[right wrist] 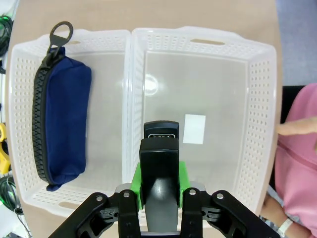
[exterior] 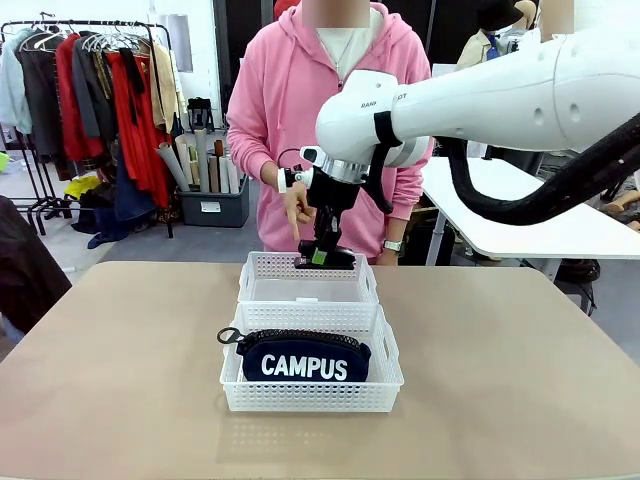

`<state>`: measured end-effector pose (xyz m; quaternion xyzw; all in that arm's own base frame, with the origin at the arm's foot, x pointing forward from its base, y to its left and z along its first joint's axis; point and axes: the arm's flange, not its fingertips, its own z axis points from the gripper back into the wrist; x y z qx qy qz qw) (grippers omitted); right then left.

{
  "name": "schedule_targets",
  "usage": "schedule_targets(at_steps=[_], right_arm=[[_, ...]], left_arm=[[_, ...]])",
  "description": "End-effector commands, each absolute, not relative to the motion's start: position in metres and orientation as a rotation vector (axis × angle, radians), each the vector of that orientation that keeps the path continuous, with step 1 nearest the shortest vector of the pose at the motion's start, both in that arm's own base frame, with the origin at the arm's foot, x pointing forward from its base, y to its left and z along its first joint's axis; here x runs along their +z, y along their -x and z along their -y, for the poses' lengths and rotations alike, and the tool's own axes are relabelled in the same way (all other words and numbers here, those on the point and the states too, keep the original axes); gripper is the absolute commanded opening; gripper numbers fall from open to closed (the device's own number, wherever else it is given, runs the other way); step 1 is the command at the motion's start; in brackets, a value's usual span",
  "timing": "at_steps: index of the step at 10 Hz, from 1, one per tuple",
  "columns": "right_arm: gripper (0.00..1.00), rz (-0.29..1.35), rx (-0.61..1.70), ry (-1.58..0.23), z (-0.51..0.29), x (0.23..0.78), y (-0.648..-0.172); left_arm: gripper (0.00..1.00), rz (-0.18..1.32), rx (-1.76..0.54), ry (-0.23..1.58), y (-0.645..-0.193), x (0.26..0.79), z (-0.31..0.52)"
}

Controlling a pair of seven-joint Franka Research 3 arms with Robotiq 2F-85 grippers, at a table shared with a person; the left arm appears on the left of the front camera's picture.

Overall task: Distribute items into two baskets.
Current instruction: Place the picked Stapler into the Organizing basket as instructed by the person.

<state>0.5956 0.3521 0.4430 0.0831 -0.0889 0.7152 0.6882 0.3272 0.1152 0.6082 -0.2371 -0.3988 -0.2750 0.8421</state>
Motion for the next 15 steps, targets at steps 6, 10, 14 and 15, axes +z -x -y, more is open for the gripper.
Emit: schedule_targets(at_steps=[6,10,14,15], right_arm=[[0.15,0.189,1.652,-0.197,-0.357,0.396,-0.617],[0.15,0.180,1.609,-0.175,-0.363,0.374,-0.629],[0.15,0.157,1.584,-0.181,-0.367,0.356,-0.641],[0.15,0.151,1.581,-0.174,-0.367,0.353,-0.643]], left_arm=[[1.00,0.852,-0.586,0.503,-0.327,0.609,-0.115],[1.00,0.852,-0.586,0.503,-0.327,0.609,-0.115],[1.00,0.852,-0.586,0.503,-0.327,0.609,-0.115],[1.00,0.852,-0.586,0.503,-0.327,0.609,-0.115]])
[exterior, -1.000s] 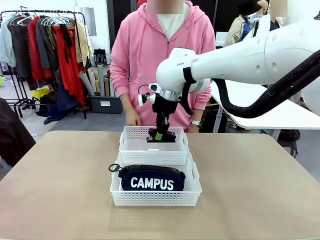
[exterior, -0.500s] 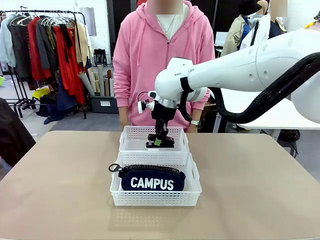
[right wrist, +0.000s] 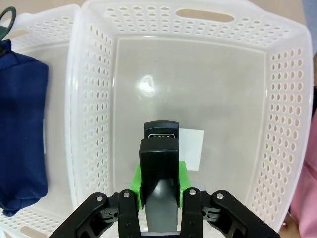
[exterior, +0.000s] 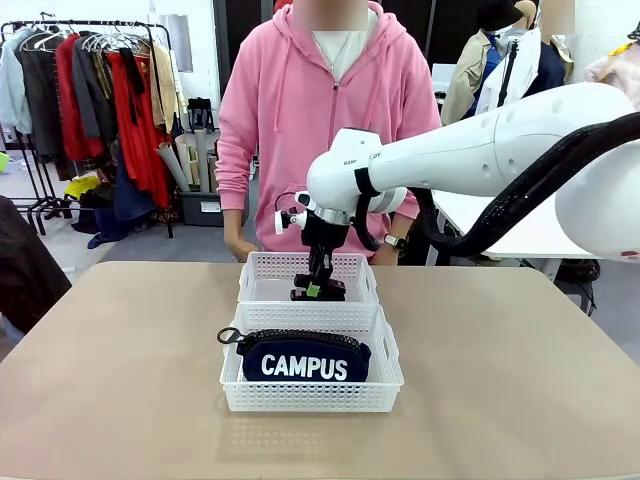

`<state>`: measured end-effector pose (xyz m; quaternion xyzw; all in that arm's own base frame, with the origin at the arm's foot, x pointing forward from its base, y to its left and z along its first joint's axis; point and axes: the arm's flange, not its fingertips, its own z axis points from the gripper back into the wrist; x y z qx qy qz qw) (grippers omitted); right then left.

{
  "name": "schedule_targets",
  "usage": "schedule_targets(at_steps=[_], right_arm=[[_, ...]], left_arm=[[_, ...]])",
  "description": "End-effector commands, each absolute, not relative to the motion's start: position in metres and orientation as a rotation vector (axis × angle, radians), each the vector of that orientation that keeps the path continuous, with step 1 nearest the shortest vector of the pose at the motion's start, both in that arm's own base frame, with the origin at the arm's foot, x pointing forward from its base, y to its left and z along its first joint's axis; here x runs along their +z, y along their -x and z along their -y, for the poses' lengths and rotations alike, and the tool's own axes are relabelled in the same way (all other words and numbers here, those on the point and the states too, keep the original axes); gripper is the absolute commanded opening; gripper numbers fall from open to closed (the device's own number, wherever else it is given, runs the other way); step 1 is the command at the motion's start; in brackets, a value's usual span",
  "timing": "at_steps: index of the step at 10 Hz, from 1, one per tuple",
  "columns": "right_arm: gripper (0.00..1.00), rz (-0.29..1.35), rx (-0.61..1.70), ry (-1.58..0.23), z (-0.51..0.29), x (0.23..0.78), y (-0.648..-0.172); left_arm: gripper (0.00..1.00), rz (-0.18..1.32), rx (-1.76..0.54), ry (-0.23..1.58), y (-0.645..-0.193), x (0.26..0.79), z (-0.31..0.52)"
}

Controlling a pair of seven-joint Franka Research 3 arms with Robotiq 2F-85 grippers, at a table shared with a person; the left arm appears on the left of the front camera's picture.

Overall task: Distribute items into two baskets.
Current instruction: Place the picked Stapler into the Organizing basket as instructed by the person.

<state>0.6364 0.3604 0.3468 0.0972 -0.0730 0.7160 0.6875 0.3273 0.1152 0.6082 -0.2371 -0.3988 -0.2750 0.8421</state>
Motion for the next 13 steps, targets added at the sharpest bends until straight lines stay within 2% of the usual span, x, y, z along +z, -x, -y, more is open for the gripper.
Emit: schedule_targets(at_steps=[1,3,7,13], right_arm=[[0.15,0.144,1.578,-0.172,-0.366,0.351,-0.645],[0.19,0.139,1.575,-0.181,-0.367,0.347,-0.646],[0.98,0.148,1.577,-0.171,-0.365,0.347,-0.645],[1.00,0.144,1.564,-0.178,-0.346,0.387,-0.629]], left_arm=[[1.00,0.852,-0.586,0.503,-0.327,0.609,-0.115],[1.00,0.852,-0.586,0.503,-0.327,0.609,-0.115],[1.00,0.852,-0.586,0.503,-0.327,0.609,-0.115],[1.00,0.852,-0.586,0.503,-0.327,0.609,-0.115]])
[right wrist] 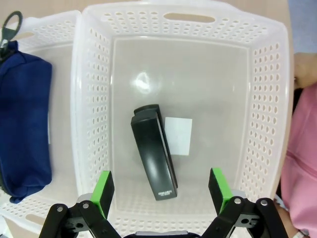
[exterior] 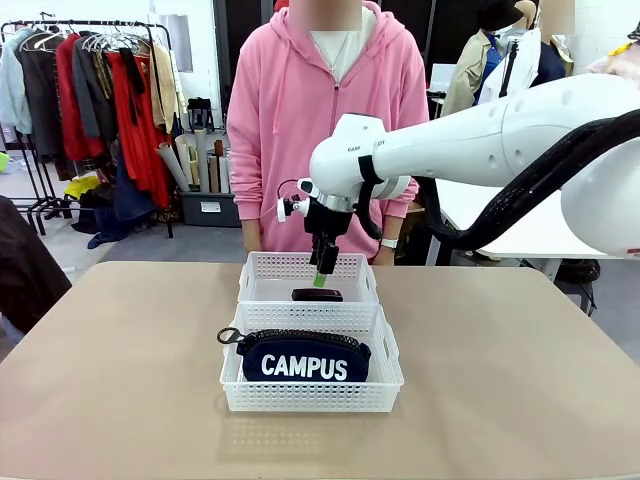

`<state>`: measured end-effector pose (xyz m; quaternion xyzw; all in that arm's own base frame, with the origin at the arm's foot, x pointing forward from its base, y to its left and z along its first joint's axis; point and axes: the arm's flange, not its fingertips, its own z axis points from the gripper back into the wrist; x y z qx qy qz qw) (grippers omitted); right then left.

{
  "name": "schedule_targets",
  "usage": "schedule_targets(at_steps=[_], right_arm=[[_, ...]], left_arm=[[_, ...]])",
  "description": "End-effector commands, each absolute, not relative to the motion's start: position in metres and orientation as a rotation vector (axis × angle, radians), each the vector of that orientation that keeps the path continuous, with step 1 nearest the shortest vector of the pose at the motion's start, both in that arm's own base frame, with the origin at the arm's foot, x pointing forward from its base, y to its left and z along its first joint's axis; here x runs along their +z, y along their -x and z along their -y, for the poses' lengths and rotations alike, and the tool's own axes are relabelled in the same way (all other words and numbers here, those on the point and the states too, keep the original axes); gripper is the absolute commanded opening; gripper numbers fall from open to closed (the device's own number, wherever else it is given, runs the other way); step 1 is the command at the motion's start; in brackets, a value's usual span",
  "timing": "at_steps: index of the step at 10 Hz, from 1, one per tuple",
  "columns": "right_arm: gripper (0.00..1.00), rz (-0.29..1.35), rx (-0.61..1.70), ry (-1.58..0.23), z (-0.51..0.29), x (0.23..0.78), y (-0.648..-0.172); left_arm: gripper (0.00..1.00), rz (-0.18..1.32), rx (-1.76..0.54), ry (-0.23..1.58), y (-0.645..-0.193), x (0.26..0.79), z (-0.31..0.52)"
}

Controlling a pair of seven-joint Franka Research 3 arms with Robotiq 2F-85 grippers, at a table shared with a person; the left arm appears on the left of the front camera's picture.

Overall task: Distribute items into two baskets.
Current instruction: Place the picked Stapler into the Organizing basket as instructed by the person.

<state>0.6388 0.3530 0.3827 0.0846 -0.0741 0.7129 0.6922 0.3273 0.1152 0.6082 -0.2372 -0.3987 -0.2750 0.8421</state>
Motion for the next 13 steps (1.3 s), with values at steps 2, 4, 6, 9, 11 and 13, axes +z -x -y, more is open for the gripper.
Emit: schedule_targets(at_steps=[2,4,6,9,11,13], right_arm=[[1.00,0.143,1.529,-0.217,-0.3429,0.3927,-0.6274],[1.00,0.165,1.587,-0.189,-0.3510,0.3902,-0.6374],[1.00,0.165,1.587,-0.189,-0.3510,0.3902,-0.6374],[1.00,0.165,1.587,-0.189,-0.3510,0.3902,-0.6374],[1.00,0.165,1.587,-0.189,-0.3510,0.3902,-0.6374],[1.00,0.165,1.587,-0.189,-0.3510,0.3902,-0.6374]], left_arm=[[1.00,0.852,-0.586,0.503,-0.3271,0.6093,-0.1149],[1.00,0.852,-0.586,0.503,-0.3271,0.6093,-0.1149],[1.00,0.852,-0.586,0.503,-0.3271,0.6093,-0.1149],[1.00,0.852,-0.586,0.503,-0.3271,0.6093,-0.1149],[1.00,0.852,-0.586,0.503,-0.3271,0.6093,-0.1149],[1.00,0.852,-0.586,0.503,-0.3271,0.6093,-0.1149]])
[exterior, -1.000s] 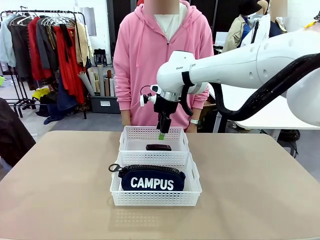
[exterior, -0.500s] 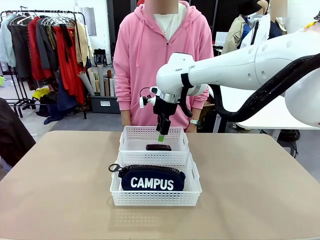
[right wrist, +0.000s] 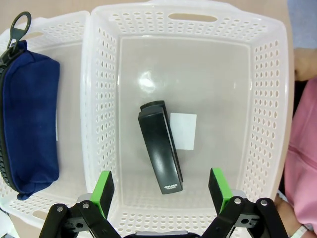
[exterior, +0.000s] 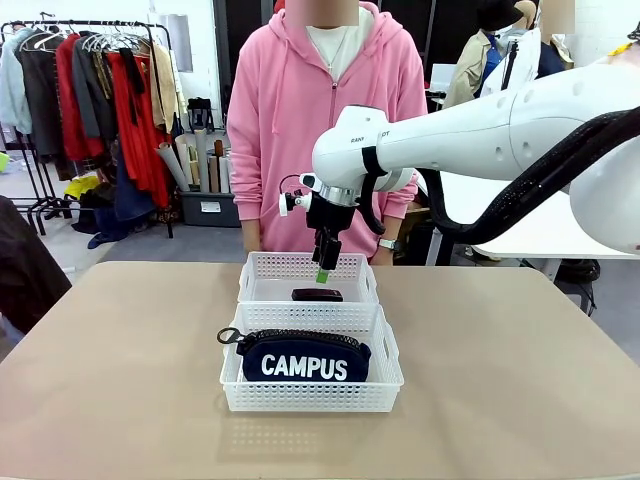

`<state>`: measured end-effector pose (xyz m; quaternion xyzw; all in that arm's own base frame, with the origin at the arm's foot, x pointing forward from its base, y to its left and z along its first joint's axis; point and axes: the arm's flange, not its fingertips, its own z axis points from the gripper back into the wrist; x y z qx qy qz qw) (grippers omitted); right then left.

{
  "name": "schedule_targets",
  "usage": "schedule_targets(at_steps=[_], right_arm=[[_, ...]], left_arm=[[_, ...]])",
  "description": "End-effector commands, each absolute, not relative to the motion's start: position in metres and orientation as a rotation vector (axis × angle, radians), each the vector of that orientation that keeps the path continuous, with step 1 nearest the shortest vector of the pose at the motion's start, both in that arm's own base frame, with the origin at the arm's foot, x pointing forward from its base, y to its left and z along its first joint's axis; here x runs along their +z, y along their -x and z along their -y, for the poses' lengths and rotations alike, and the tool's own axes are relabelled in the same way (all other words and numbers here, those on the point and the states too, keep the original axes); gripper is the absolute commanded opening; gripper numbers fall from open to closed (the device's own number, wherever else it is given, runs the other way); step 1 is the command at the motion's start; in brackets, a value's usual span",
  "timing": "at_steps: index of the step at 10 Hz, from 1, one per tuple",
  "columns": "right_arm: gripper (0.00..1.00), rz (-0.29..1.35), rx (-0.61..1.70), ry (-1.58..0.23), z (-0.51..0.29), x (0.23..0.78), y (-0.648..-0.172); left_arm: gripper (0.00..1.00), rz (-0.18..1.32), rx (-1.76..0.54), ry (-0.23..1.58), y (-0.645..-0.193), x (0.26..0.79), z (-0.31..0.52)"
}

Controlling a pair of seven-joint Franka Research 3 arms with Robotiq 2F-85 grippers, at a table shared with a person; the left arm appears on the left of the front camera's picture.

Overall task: Distribute items into two baskets.
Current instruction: Place the picked Stapler into the Organizing basket as instructed by the person.

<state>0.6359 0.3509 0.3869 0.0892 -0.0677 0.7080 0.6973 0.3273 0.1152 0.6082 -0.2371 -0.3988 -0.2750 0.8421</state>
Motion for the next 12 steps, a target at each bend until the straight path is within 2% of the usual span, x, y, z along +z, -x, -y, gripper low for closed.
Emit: schedule_targets(at_steps=[1,5,6,8,12], right_arm=[[1.00,0.165,1.587,-0.189,-0.351,0.390,-0.637],[1.00,0.158,1.532,-0.190,-0.341,0.395,-0.637],[1.00,0.258,1.407,-0.214,-0.319,0.414,-0.636],[1.00,0.326,1.206,-0.237,-0.276,0.457,-0.632],[1.00,0.289,0.973,-0.334,-0.187,0.533,-0.600]], left_arm=[[1.00,0.852,-0.586,0.503,-0.327,0.609,-0.115],[1.00,0.852,-0.586,0.503,-0.327,0.609,-0.115],[1.00,0.852,-0.586,0.503,-0.327,0.609,-0.115],[1.00,0.852,-0.586,0.503,-0.327,0.609,-0.115],[1.00,0.852,-0.586,0.503,-0.327,0.609,-0.115]])
